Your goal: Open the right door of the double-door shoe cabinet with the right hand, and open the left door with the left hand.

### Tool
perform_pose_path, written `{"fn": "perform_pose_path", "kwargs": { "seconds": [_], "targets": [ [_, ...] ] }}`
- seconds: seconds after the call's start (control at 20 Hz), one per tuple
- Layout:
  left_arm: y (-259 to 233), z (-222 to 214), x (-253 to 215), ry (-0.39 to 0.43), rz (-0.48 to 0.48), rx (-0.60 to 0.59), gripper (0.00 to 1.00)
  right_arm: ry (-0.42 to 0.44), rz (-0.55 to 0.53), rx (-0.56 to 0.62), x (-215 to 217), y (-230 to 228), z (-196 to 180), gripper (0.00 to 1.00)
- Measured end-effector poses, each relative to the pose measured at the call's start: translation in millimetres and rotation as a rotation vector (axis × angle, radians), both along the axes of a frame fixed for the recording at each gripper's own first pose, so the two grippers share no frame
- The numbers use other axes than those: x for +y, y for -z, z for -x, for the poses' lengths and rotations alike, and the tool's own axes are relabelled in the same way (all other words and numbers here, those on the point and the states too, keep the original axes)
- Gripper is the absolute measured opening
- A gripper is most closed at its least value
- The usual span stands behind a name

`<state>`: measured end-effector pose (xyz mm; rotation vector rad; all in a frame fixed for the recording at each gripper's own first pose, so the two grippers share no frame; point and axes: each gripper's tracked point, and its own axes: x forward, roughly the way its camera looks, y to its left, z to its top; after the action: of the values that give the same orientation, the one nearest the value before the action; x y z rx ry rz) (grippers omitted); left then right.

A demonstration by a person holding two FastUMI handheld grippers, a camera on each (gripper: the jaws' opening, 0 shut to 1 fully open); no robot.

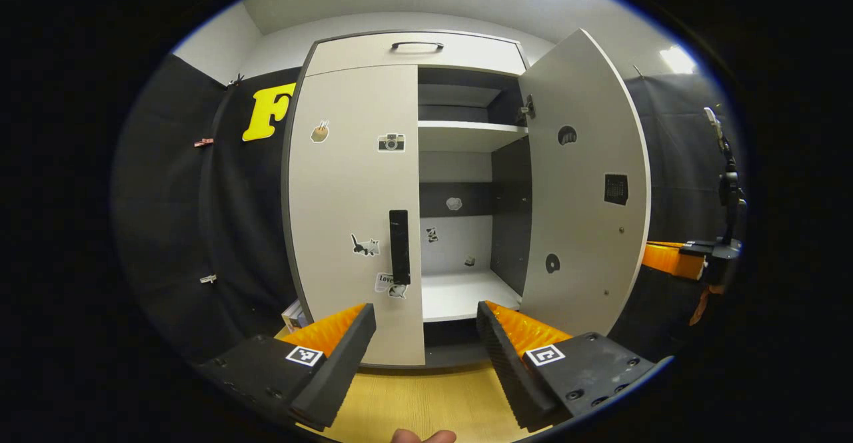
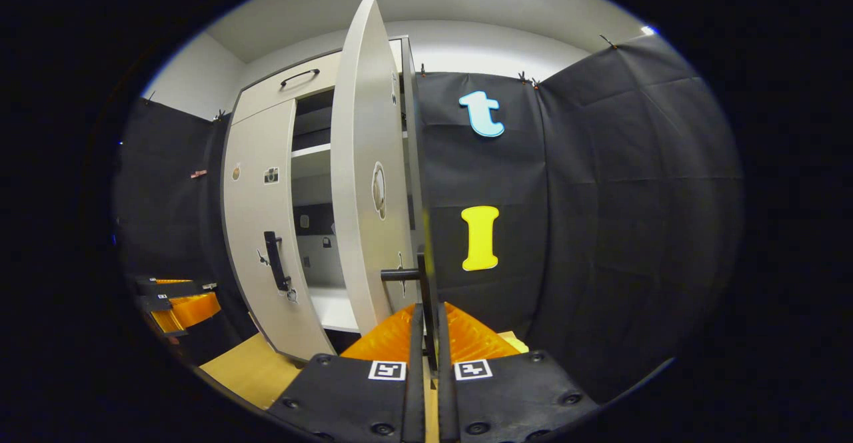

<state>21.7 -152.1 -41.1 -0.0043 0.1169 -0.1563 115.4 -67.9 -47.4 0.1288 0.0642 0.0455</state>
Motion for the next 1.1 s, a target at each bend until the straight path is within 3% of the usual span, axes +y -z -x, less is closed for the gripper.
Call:
{"fn": "perform_pose_path", "kwargs": {
  "seconds": [0.25,0.3,0.45,0.5,0.75,1.1],
  "targets": [
    [0,-23,6,-0.002,0.002,-0.017,0.95,0.036,0.022,-0.024,-3,-13,21,0.3],
    [0,-29,8,-0.004,0.002,-0.016,0.95,0.027,0.018,-0.027,0,-15,26,0.39],
    [-4,-51,10,-0.008,0.003,-0.024,0.97,0.032,0.008,-0.02,4,-22,38,0.94],
    [-6,-59,11,-0.013,0.003,-0.029,0.95,0.039,0.013,-0.029,4,-26,43,0.99],
    [1,-115,18,-0.048,-0.01,-0.029,0.95,0.079,0.052,-0.075,3,-46,59,0.98],
    [6,-180,24,-0.085,0.017,-0.041,0.92,0.087,0.048,-0.054,-6,-39,62,0.98]
  ]
}}
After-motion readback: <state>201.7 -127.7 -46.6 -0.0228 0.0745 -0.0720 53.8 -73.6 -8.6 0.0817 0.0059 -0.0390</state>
